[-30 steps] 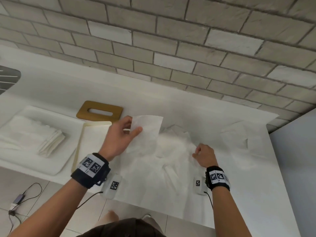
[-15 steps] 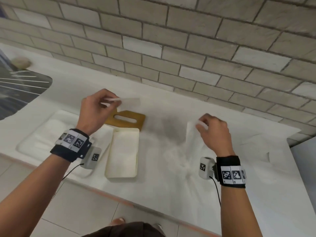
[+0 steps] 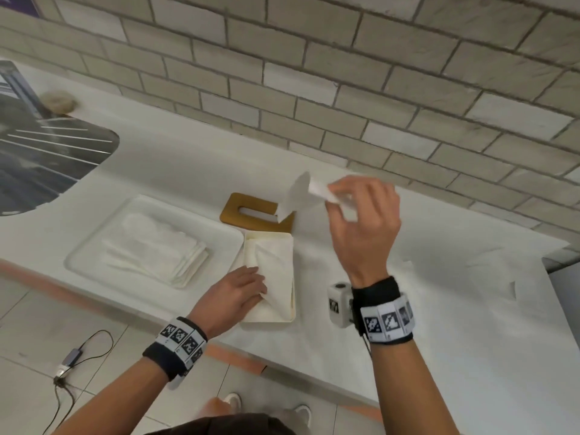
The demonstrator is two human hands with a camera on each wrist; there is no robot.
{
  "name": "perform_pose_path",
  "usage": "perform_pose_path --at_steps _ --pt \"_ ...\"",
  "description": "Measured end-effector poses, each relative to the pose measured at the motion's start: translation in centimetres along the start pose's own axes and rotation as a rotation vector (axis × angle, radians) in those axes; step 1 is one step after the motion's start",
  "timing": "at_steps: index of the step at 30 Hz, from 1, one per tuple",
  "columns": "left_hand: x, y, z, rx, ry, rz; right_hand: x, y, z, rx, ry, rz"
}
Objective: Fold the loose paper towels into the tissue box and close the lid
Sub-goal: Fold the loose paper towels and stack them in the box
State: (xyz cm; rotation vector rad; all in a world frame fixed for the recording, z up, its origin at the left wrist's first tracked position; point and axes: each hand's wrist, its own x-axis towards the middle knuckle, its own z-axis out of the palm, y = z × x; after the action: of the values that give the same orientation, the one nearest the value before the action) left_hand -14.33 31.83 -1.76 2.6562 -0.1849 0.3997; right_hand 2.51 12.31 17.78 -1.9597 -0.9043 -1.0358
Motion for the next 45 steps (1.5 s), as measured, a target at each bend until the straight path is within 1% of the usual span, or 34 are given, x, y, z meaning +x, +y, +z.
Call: perform_pose_path --at_steps 2,5,7,9,10,12,15,17,20,22,24,26,27,30,32,33,34,36,38,39,41,42,43,44,45 --pt "-0.7 -0.4 0.3 0.033 0.024 0.013 -3.8 -1.0 0.9 -0.015 -0.124 -0.046" --pt "-1.6 -0.3 0.4 0.084 0.045 0.057 -10.3 -1.9 2.3 -0.012 -0.410 -0.075" --pt "-1.9 0.2 0.1 0.093 0.040 0.077 -14.2 -2.3 3.2 -0.021 -0.596 -0.074" --pt "-2.3 0.7 -0.5 0.068 0.044 0.044 -17.3 -2.5 4.0 -0.021 -0.704 -0.040" --pt "-2.4 0.9 -0.9 0.045 0.058 0.016 -18.5 -2.5 4.2 -0.020 -0.726 -0.017" --pt "-2.6 0.7 -1.9 -0.021 0.096 -0.041 -19.9 -2.6 4.2 -0.006 -0.723 0.009" --pt "-2.2 -0.2 -2.8 -0.061 0.164 -0.084 -21.0 -2.6 4.1 0.049 -0.685 -0.032" --pt "-1.4 -0.8 -3.1 -0.065 0.199 -0.089 -21.3 -2.6 4.2 0.061 -0.667 -0.065" --pt "0.2 -1.1 -3.1 -0.046 0.209 -0.045 -21.0 -2.5 4.7 0.079 -0.635 -0.089" --pt "1.4 -1.3 -2.7 -0.042 0.180 -0.021 -20.7 -2.2 5.1 0.096 -0.657 -0.112" --pt "2.8 -1.5 -2.1 -0.044 0.125 0.006 -20.7 -1.8 5.3 0.076 -0.726 -0.147" --pt "4.3 -1.5 -1.8 -0.039 0.022 0.038 -20.8 -1.6 5.2 0.061 -0.815 -0.148" --pt "5.0 -1.4 -1.7 -0.037 -0.061 0.046 -20.6 -1.6 5.1 0.067 -0.860 -0.135" --pt "6.9 -1.1 -1.2 0.008 -0.375 0.040 -19.5 -1.9 4.1 0.083 -0.999 -0.046" --pt "7.8 -1.0 -0.8 0.090 -0.530 -0.014 -19.0 -2.3 2.7 0.079 -1.089 -0.002" --pt "8.0 -1.1 -0.6 0.138 -0.576 -0.033 -18.7 -2.4 1.8 0.100 -1.081 0.031" --pt "8.1 -1.2 -0.3 0.190 -0.616 -0.046 -18.6 -2.3 0.7 0.128 -1.042 0.096" --pt "7.9 -1.0 0.3 0.294 -0.692 -0.059 -18.6 -0.9 -1.8 0.184 -0.878 0.299" --pt "7.8 -0.6 0.7 0.337 -0.721 -0.065 -18.9 2.3 -4.3 0.154 -0.747 0.471" --pt "7.9 -0.3 0.6 0.325 -0.732 -0.080 -19.1 4.4 -5.5 0.106 -0.732 0.524" --pt "8.6 0.5 -0.3 0.259 -0.743 -0.143 -19.9 9.1 -7.8 -0.031 -0.765 0.637" --pt "9.1 1.2 -0.9 0.220 -0.718 -0.185 -20.5 11.7 -8.8 -0.102 -0.766 0.721" --pt "9.5 2.1 -1.6 0.179 -0.661 -0.225 -21.0 14.0 -10.0 -0.165 -0.759 0.818" --pt "9.9 3.2 -2.1 0.147 -0.562 -0.249 -21.6 16.0 -11.0 -0.216 -0.775 0.908" --pt "10.2 4.3 -2.4 0.132 -0.426 -0.246 -22.3 17.6 -12.0 -0.256 -0.839 0.977"
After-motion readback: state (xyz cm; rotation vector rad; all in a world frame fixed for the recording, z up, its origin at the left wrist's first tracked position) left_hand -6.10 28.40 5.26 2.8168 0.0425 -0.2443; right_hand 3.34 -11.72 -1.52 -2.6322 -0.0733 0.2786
